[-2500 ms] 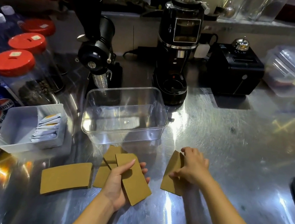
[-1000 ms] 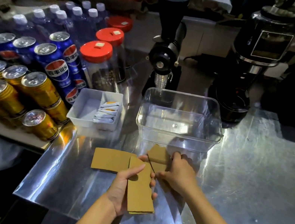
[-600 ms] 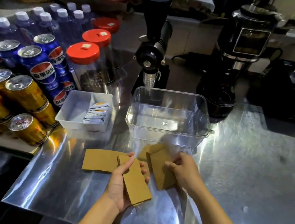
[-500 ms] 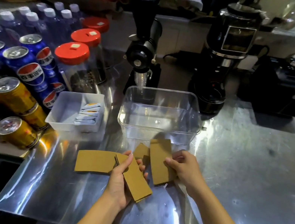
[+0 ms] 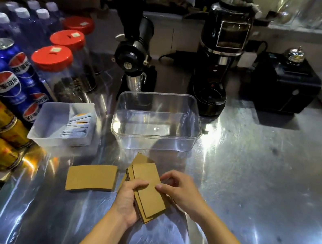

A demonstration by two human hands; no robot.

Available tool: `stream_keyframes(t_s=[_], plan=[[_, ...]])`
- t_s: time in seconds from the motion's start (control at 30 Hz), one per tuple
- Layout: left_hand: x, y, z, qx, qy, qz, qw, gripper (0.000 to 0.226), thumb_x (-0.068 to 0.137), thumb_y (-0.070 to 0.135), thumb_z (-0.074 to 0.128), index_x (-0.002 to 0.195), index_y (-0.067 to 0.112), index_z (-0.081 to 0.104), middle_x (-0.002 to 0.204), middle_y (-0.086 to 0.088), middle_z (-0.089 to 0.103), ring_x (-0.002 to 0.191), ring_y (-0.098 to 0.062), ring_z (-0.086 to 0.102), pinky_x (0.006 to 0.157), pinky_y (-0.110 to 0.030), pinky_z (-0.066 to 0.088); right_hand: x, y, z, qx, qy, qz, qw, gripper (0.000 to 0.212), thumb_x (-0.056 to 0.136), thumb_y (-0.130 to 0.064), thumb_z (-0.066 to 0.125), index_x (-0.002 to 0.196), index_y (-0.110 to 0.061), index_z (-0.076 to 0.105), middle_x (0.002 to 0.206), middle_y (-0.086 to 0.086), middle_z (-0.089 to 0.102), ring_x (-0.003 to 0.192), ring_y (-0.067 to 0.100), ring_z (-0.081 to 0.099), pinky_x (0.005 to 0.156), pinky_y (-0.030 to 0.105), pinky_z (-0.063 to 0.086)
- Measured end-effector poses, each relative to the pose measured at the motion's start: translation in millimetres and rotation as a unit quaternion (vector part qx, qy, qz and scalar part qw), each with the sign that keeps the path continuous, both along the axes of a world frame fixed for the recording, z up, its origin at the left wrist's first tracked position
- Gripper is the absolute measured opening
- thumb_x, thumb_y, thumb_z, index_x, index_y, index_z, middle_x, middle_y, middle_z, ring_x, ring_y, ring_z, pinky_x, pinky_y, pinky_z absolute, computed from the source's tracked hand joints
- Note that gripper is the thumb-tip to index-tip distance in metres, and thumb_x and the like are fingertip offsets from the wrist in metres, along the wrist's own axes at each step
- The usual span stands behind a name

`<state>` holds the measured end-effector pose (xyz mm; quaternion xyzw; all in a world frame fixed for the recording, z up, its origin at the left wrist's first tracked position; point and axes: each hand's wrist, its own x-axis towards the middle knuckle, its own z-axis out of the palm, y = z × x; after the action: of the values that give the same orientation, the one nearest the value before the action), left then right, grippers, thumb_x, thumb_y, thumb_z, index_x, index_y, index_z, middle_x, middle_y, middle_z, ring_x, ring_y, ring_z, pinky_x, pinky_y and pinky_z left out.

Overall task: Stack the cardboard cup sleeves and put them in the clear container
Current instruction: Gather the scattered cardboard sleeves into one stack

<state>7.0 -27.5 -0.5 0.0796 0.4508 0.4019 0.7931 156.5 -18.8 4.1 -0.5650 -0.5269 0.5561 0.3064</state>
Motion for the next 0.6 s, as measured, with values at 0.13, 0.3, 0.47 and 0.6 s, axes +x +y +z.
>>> stream_keyframes(t_s=[0.13,0.3,0.47,0.6], plan=[[-13,-5,4,0.017,-0.029,0.026,0.999,0.052,0.07,0.012,0.049,0.119,-0.002,0.057,0.105,-0.023,0.063,0.083,-0.034,0.062,0.081,-0.044,0.049,-5,9,-10,0.019,-0.009,-0.006,1.0,0.01,0.08,-0.029,0.067,0.084,-0.021,0.065,0.074,-0.003,0.066,0.066,0.006,0.058,0.057,0.016,0.045],[-29,-12,7,0.052,-0.04,0.069,0.995,0.032,0.074,0.013,0.054,0.102,0.014,0.069,0.088,-0.019,0.066,0.068,-0.03,0.062,0.077,-0.045,0.047,-15,32,-27,0.062,-0.163,-0.026,0.984,0.034,0.074,-0.033,0.071,0.101,-0.017,0.057,0.091,-0.004,0.059,0.087,0.016,0.057,0.071,0.024,0.044],[-42,-19,11,0.067,-0.072,0.131,0.987,0.051,0.068,0.01,0.066,0.115,0.027,0.057,0.083,-0.019,0.065,0.071,-0.029,0.063,0.065,-0.04,0.055,-40,50,-31,0.083,-0.286,0.052,0.953,0.063,0.059,-0.049,0.076,0.104,-0.016,0.047,0.107,0.003,0.047,0.096,0.02,0.044,0.078,0.034,0.038],[-49,-23,16,0.071,-0.067,0.132,0.986,0.05,0.063,0.014,0.072,0.109,0.026,0.06,0.079,-0.015,0.067,0.071,-0.03,0.065,0.07,-0.044,0.056,-51,59,-35,0.054,-0.324,0.092,0.94,0.07,0.057,-0.047,0.077,0.111,-0.018,0.044,0.122,0.011,0.045,0.115,0.032,0.04,0.097,0.045,0.031]])
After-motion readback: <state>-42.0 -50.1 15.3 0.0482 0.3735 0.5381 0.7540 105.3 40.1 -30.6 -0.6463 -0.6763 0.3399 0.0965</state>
